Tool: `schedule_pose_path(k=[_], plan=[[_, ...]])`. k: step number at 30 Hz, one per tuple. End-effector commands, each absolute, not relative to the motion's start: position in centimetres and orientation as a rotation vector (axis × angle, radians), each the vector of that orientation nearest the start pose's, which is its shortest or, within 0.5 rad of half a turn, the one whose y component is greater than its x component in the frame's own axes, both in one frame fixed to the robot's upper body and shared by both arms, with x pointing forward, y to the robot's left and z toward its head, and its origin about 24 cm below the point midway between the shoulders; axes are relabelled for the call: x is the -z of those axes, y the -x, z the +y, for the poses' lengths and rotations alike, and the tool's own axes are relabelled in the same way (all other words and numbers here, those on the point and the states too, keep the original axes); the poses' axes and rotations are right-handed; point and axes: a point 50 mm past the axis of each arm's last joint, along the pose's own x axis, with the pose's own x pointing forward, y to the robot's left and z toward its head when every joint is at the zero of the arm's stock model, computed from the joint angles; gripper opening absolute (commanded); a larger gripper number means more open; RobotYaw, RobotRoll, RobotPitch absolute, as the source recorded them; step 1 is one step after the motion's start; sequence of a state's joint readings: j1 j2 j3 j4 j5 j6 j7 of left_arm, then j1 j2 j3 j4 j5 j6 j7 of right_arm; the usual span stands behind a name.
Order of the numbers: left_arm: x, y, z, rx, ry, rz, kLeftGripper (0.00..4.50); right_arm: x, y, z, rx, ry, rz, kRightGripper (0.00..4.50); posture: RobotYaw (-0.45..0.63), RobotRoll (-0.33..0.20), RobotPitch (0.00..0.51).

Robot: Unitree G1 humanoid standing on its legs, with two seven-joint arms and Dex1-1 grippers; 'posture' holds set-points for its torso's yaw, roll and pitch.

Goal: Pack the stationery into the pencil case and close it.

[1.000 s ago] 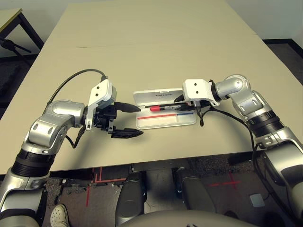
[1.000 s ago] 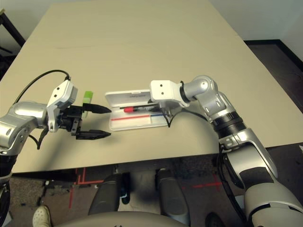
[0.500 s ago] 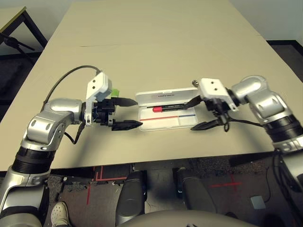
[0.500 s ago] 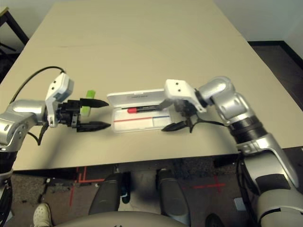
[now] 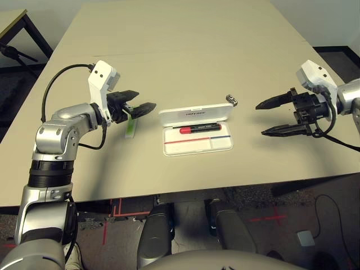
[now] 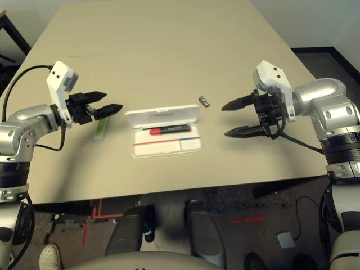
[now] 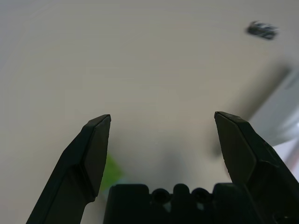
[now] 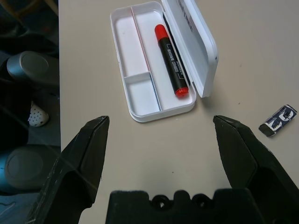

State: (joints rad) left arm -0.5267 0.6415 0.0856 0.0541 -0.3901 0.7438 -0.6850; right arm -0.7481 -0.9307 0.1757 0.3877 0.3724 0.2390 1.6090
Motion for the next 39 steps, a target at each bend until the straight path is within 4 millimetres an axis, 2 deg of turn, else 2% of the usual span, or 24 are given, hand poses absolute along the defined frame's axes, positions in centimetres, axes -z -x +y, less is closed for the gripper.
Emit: schedule_pose_path(k=[1, 12, 20, 23, 30, 31, 35, 39], plan=[[-14.6, -31.7, 23.5, 0.494, -0.129, 0.333, 4.5, -20.9, -30.5, -25.4, -1.386, 0.487, 0.315, 4.47, -0.03, 0.0, 0.142], [-10.8, -31.3, 24.4, 0.344, -0.189, 0.473, 4.5, -21.3, -30.4, -26.0, -1.376, 0.497, 0.287, 4.47, -0.03, 0.0, 0.132], [-9.6, -31.2, 25.3, 0.285, -0.22, 0.537, 4.5, -21.6, -30.1, -26.7, -1.36, 0.491, 0.298, 4.47, -0.04, 0.0, 0.132], [-9.4, -31.1, 25.4, 0.285, -0.224, 0.548, 3.9, -21.6, -30.1, -26.8, -1.359, 0.493, 0.297, 4.5, -0.04, 0.0, 0.131], [-9.3, -31.0, 25.6, 0.299, -0.226, 0.559, 1.29, -21.7, -30.2, -26.7, -1.356, 0.492, 0.29, 4.5, -0.04, 0.0, 0.128], [-9.4, -31.1, 25.7, 0.297, -0.225, 0.557, 1.11, -21.6, -30.2, -26.7, -1.356, 0.491, 0.289, 4.5, -0.04, 0.0, 0.128], [-9.8, -30.9, 26.2, 0.311, -0.238, 0.56, 1.12, -21.6, -30.2, -26.6, -1.362, 0.487, 0.284, 4.5, -0.03, 0.0, 0.128], [-10.3, -30.1, 27.7, 0.329, -0.281, 0.574, 1.12, -21.7, -30.4, -26.5, -1.363, 0.485, 0.281, 4.5, -0.02, 0.0, 0.129]])
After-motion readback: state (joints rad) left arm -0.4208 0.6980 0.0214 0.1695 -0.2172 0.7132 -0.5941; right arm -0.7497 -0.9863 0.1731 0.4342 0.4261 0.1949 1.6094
